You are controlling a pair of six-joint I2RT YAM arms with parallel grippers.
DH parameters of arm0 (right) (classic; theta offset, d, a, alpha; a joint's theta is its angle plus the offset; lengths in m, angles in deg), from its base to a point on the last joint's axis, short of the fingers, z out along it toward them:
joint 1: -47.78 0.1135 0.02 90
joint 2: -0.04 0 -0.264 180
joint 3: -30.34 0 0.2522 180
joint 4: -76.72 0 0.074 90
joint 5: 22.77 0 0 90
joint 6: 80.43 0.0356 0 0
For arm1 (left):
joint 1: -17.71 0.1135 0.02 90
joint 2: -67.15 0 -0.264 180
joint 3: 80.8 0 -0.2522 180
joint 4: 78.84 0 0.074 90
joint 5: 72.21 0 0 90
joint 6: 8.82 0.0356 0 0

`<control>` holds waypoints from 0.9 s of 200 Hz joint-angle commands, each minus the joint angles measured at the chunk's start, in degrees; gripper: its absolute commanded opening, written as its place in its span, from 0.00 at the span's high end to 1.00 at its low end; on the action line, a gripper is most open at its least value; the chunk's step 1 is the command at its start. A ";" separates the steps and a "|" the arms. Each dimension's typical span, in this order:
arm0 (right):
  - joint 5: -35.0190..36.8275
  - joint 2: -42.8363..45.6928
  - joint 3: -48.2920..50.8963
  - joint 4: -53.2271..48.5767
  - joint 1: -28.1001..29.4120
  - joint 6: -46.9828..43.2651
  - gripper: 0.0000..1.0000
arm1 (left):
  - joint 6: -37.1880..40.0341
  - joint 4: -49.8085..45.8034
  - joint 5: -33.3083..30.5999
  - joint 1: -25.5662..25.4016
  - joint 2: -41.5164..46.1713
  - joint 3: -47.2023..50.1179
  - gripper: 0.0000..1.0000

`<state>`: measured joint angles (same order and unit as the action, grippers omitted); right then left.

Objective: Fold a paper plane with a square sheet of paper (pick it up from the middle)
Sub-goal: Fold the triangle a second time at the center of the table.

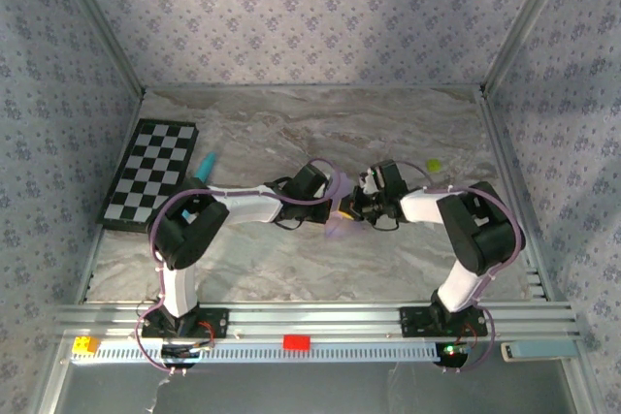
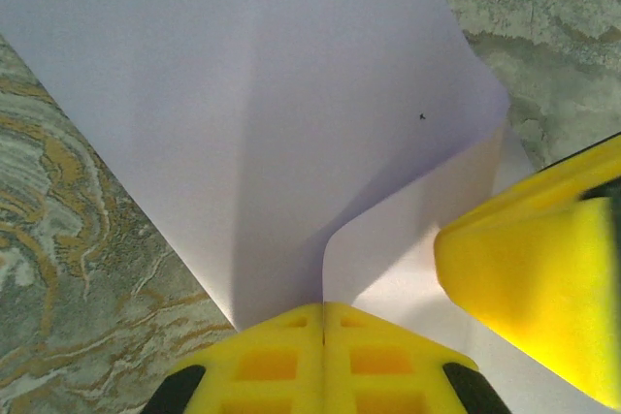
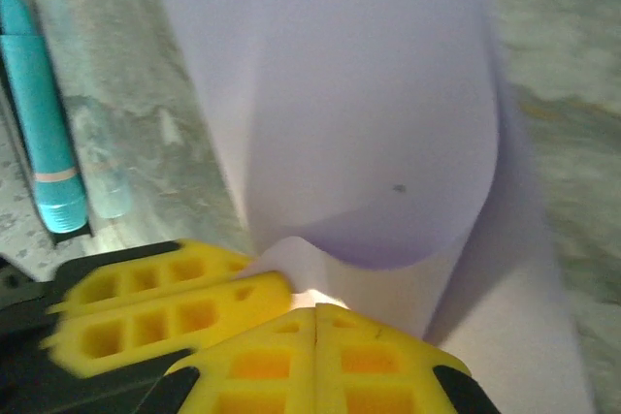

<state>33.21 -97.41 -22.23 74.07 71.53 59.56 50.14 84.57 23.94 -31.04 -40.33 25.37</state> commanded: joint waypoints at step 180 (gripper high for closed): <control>5.14 -2.04 0.00 -4.64 -4.30 1.97 0.96 | 1.96 -3.01 -0.61 0.01 -1.78 -0.23 1.00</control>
<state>36.10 -98.35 -24.22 70.51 68.62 59.11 50.77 84.59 23.94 -31.04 -40.53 25.22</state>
